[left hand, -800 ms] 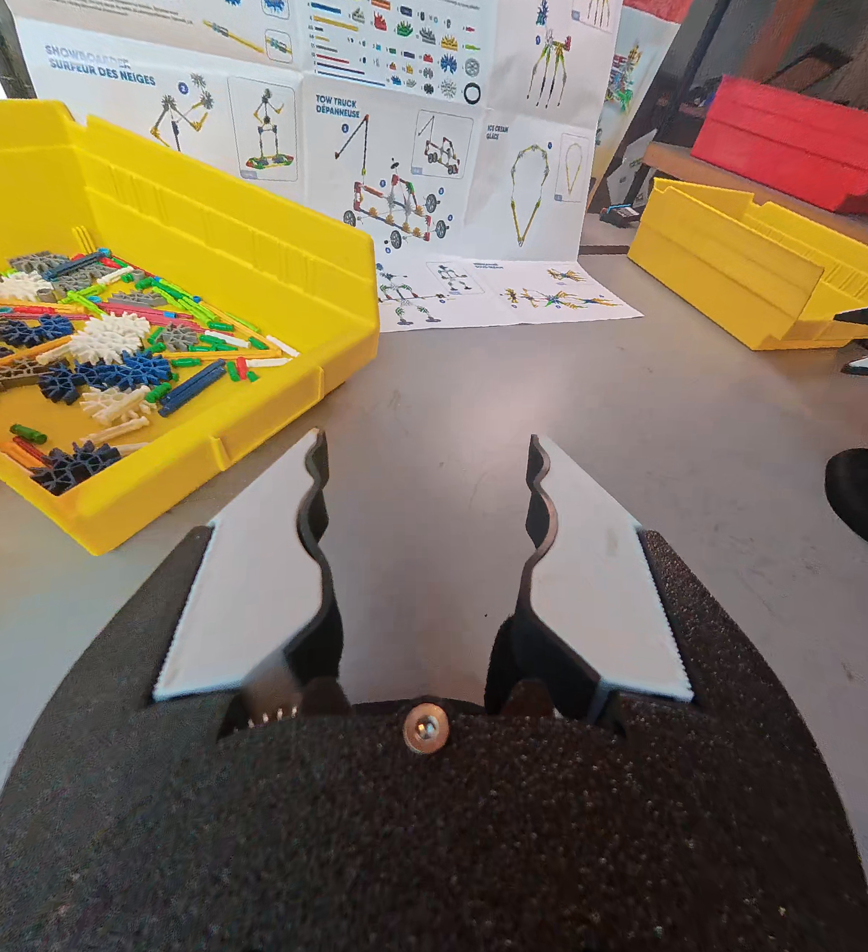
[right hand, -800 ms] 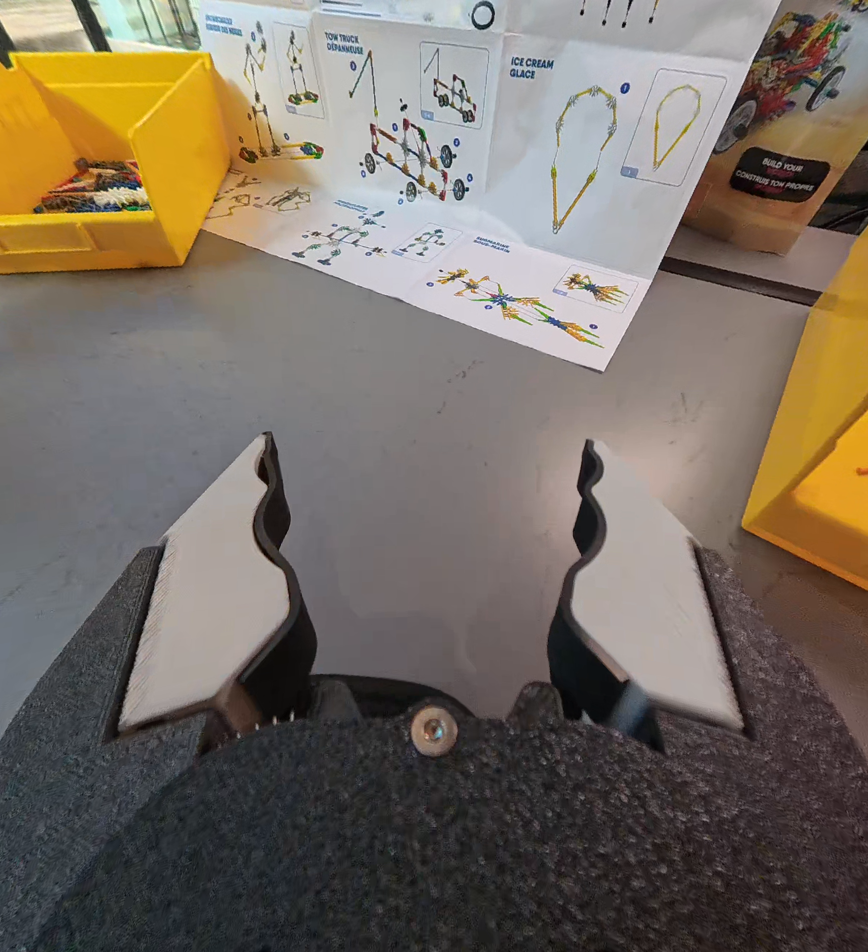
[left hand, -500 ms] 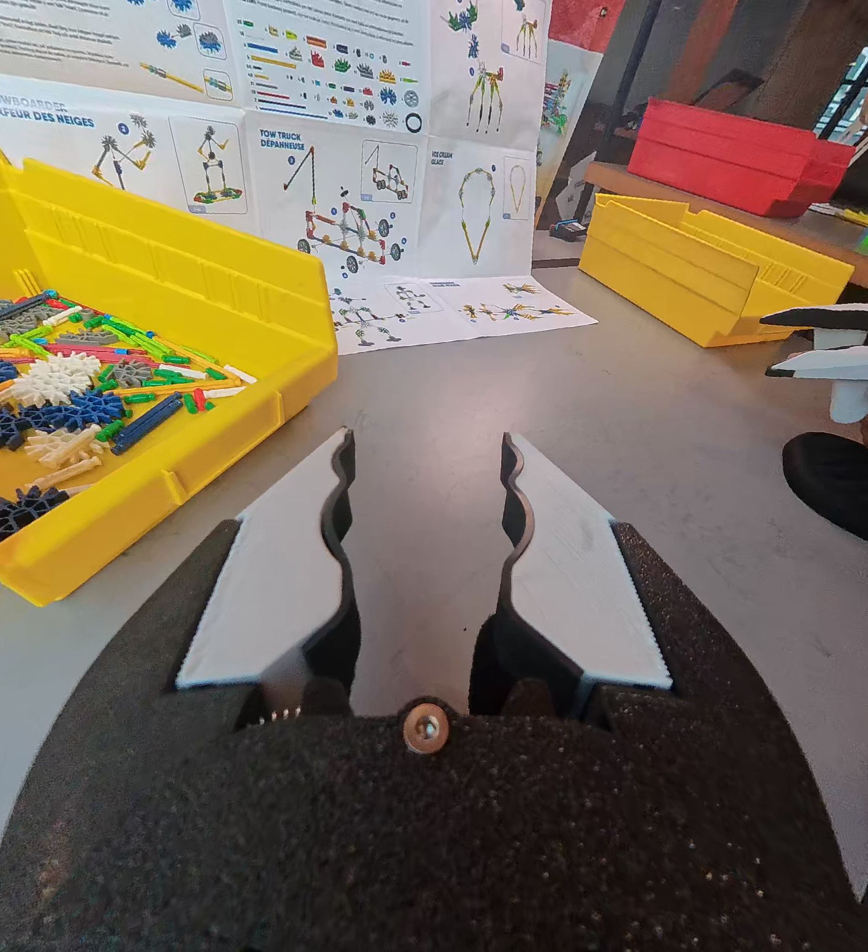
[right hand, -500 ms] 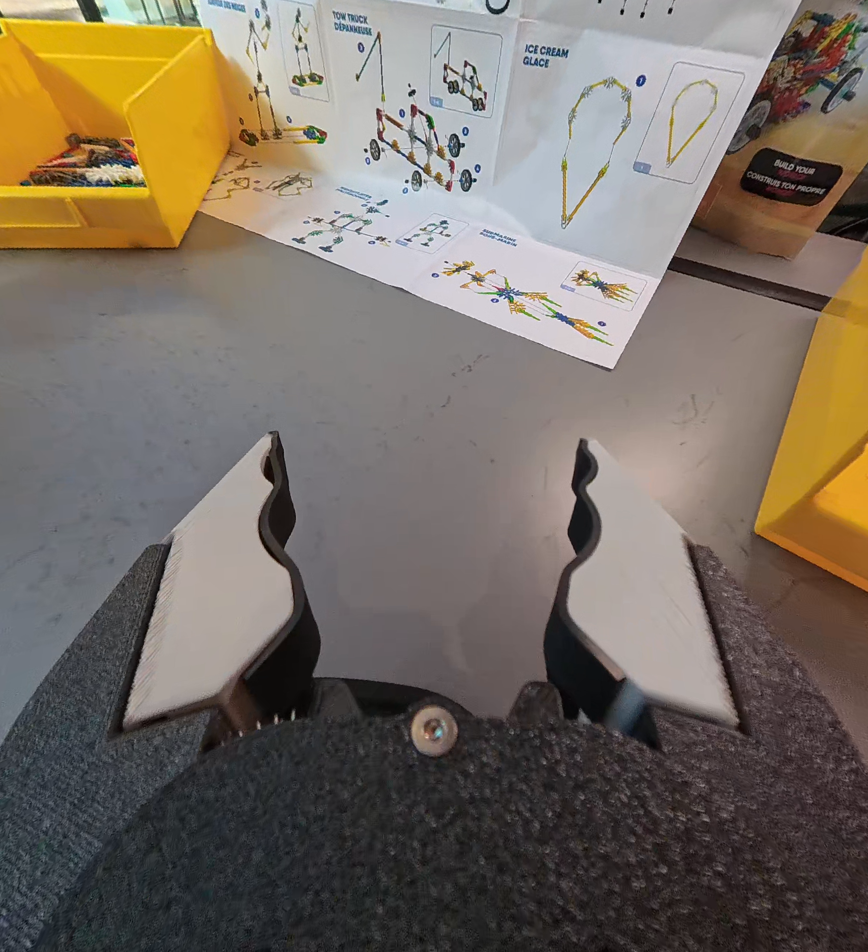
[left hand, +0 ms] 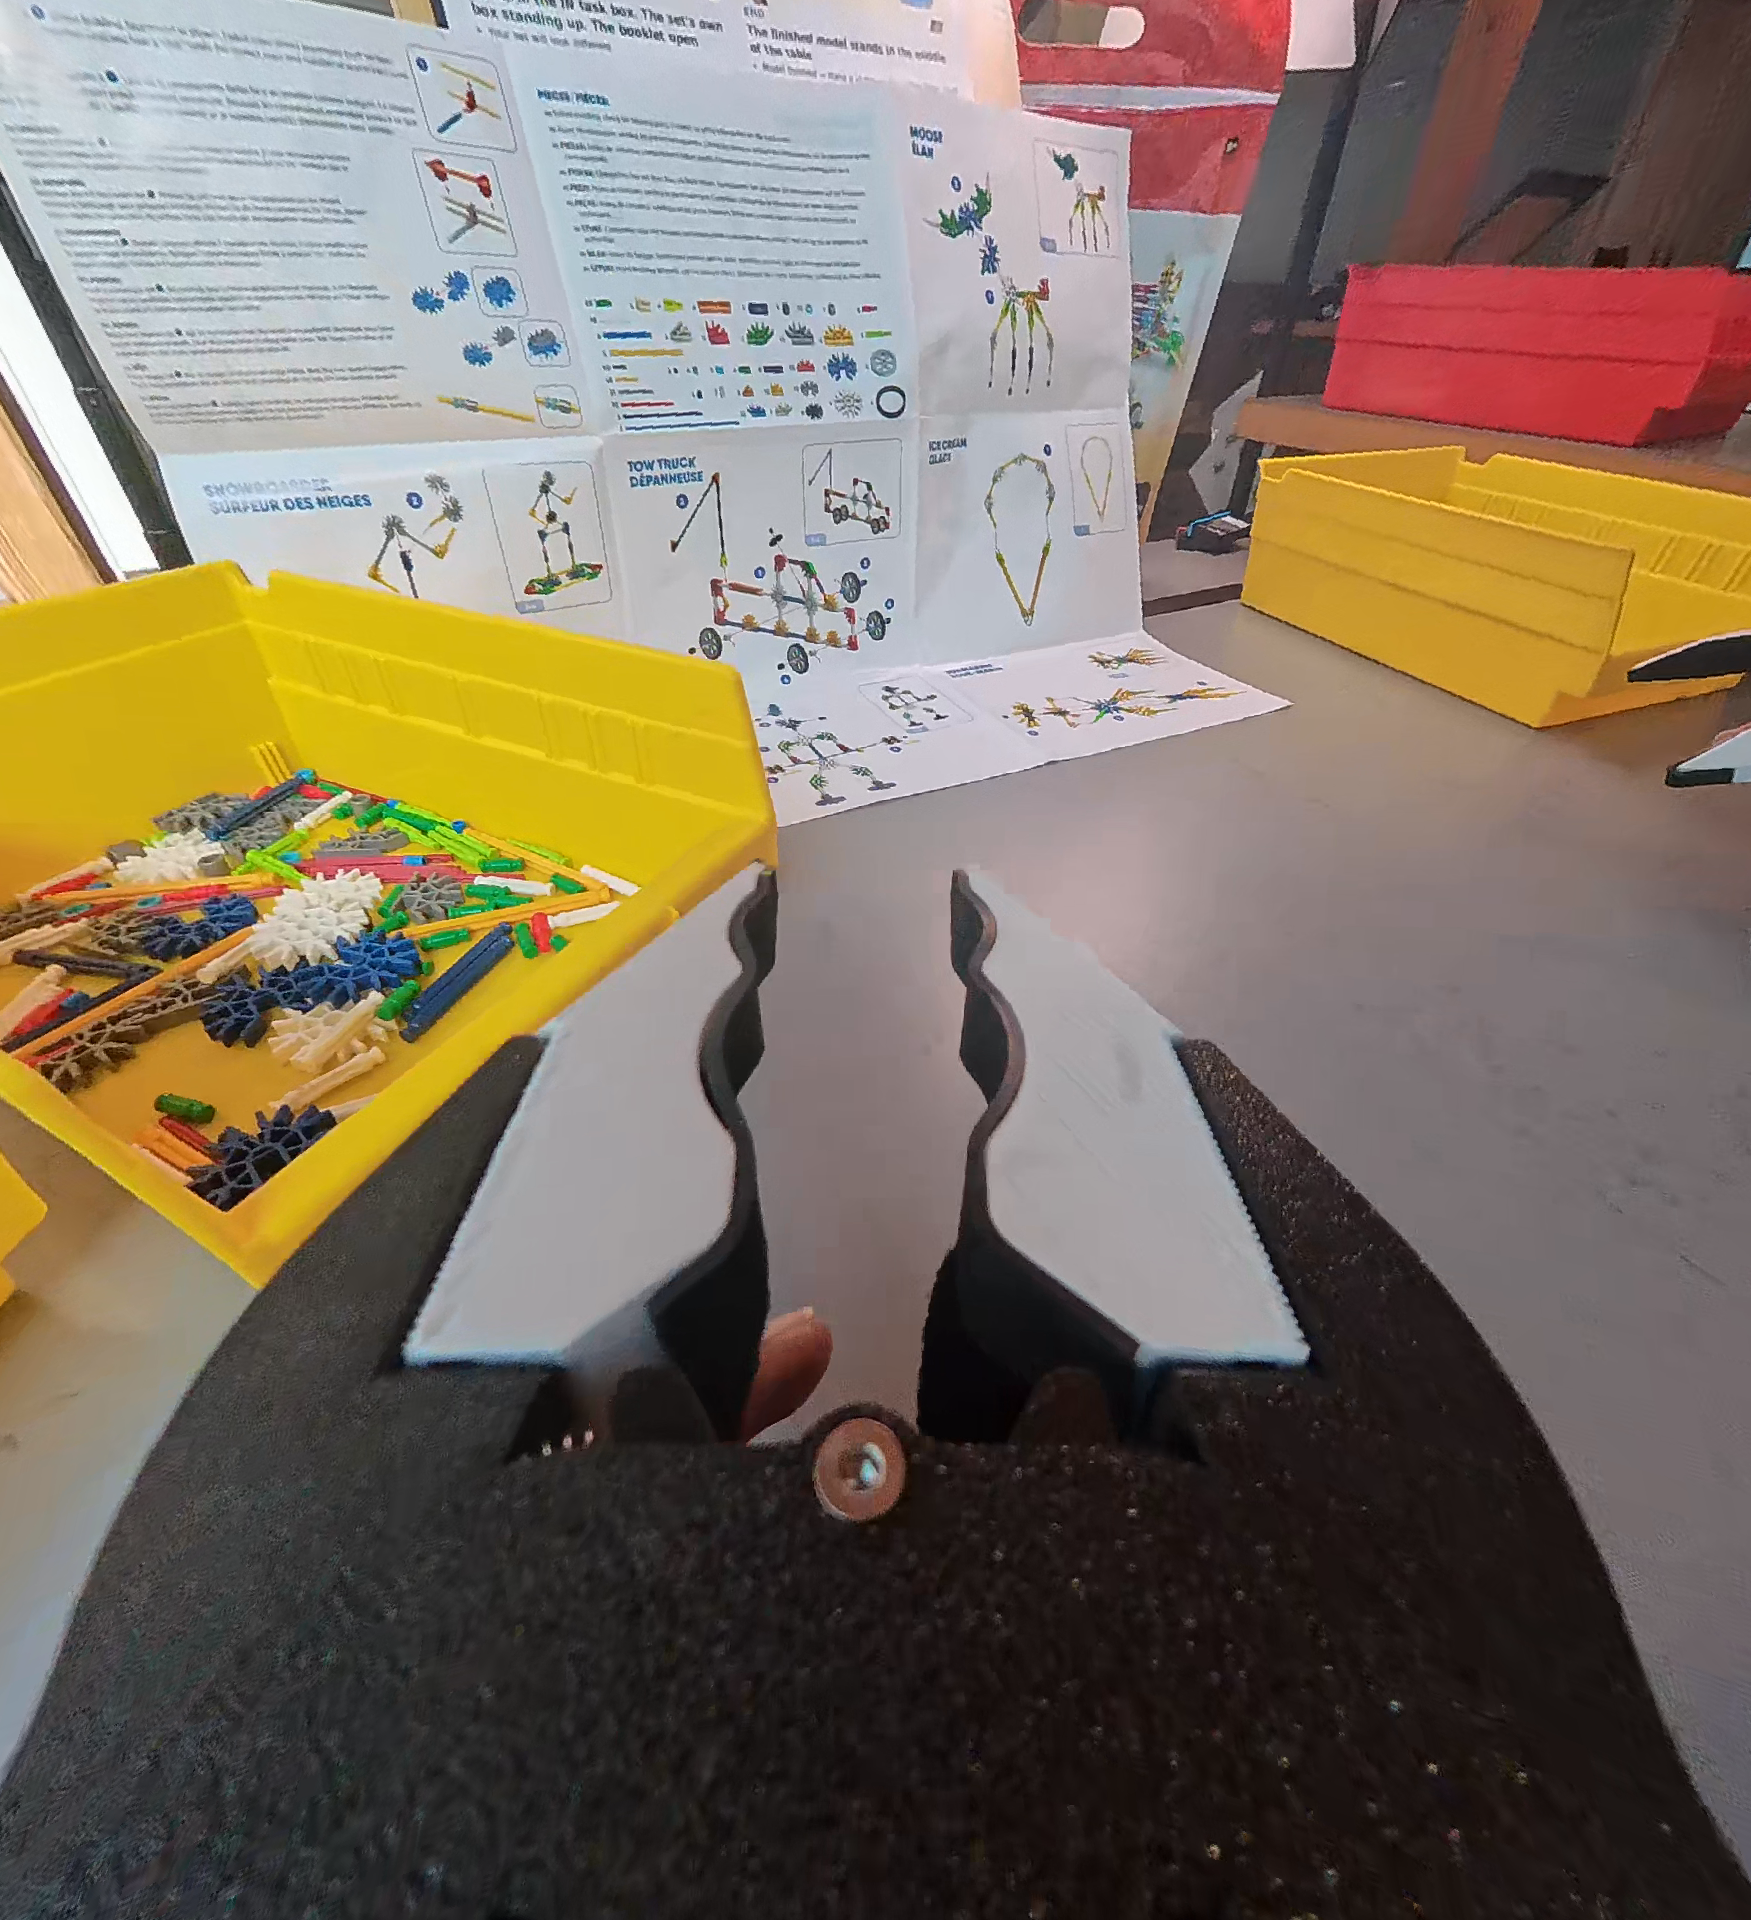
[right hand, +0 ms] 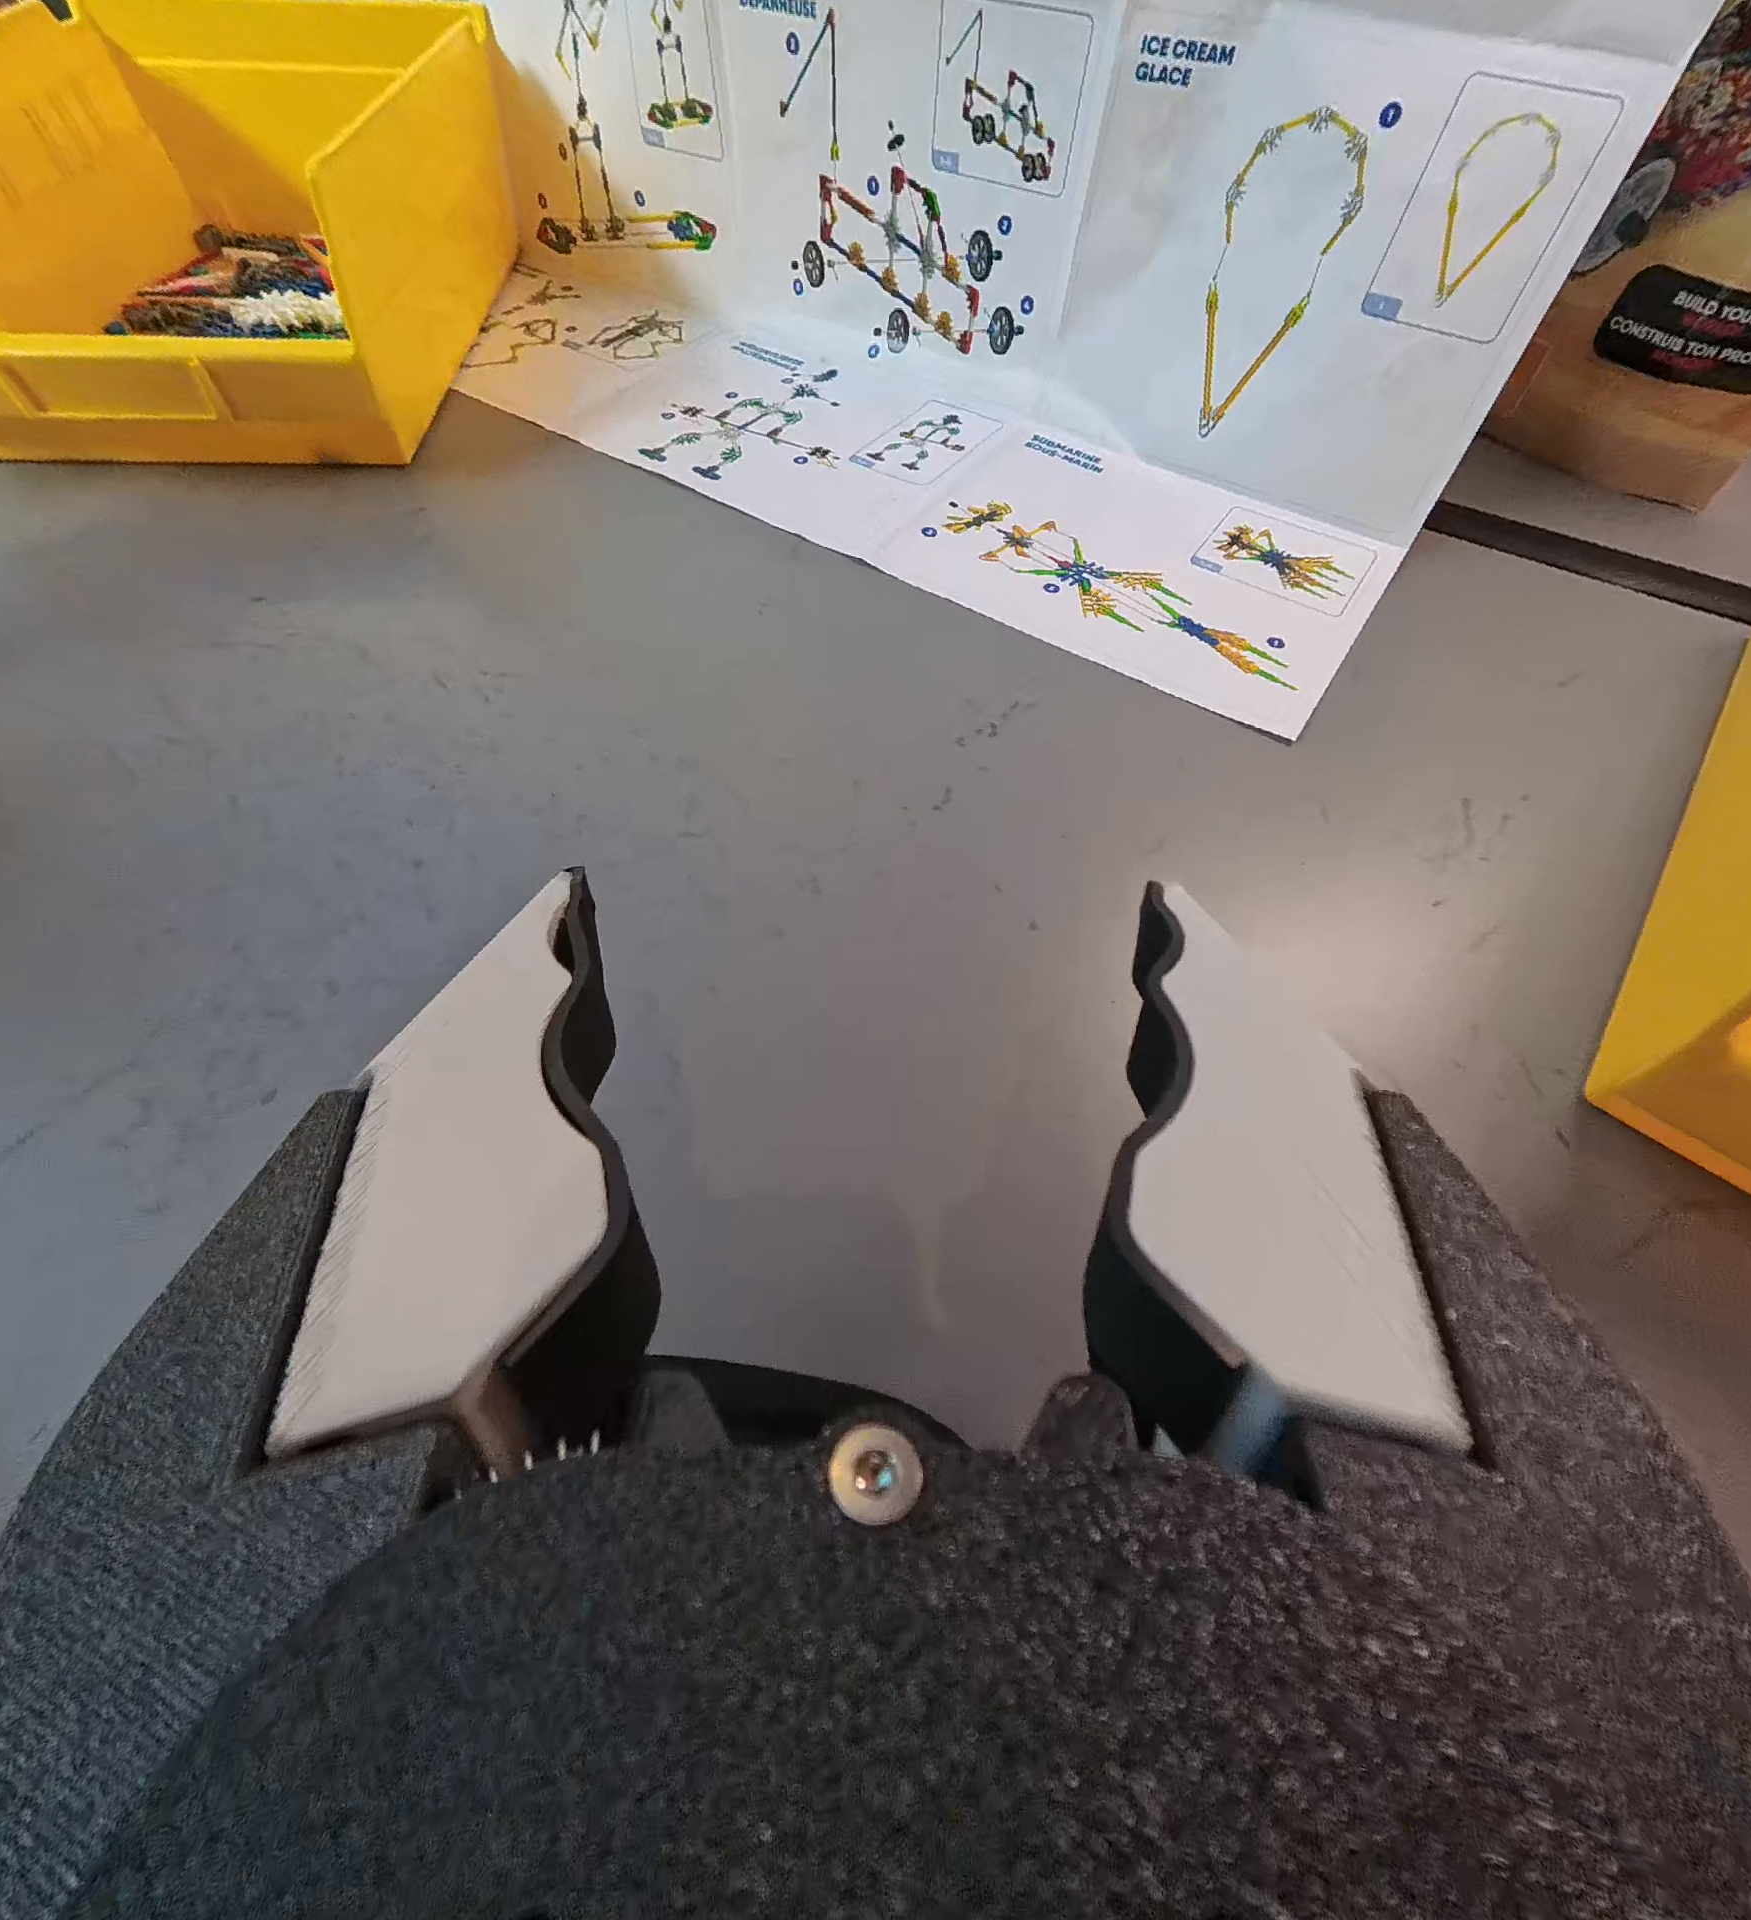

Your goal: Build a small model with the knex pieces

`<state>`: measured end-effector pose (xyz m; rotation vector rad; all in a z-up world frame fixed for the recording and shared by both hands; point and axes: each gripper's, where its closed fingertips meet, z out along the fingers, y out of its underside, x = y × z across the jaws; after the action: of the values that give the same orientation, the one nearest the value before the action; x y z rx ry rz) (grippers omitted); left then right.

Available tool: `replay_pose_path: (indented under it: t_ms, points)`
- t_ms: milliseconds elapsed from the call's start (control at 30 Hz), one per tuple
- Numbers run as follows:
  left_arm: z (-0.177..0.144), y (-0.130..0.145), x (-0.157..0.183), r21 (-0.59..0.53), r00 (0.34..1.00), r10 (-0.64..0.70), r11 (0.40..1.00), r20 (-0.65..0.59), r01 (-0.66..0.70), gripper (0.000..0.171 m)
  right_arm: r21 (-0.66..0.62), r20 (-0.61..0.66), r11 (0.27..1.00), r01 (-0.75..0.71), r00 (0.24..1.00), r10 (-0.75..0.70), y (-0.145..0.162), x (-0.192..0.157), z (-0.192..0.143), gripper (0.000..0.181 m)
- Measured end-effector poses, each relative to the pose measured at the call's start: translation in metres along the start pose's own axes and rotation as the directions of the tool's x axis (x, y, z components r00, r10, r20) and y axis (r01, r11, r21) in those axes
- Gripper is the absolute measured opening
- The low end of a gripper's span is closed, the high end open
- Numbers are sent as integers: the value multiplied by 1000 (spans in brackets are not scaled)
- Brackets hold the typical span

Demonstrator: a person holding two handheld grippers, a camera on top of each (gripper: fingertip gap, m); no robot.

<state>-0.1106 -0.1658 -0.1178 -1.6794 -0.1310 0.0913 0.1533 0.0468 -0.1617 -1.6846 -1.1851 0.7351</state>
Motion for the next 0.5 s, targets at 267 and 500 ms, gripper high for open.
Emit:
replay_pose_path:
  t_ms: [267, 500]
  points:
    - [5, -21, 1, 101, 997, 78, 992, -18, -76, 19, 35, 18, 999, -28, 999, 27, -10, 3, -3, 96]
    - [13, -27, -6, 115, 1000, 23, 993, -2, -23, 19, 107, 12, 994, -6, 1000, 5, -31, 9, -1, 89]
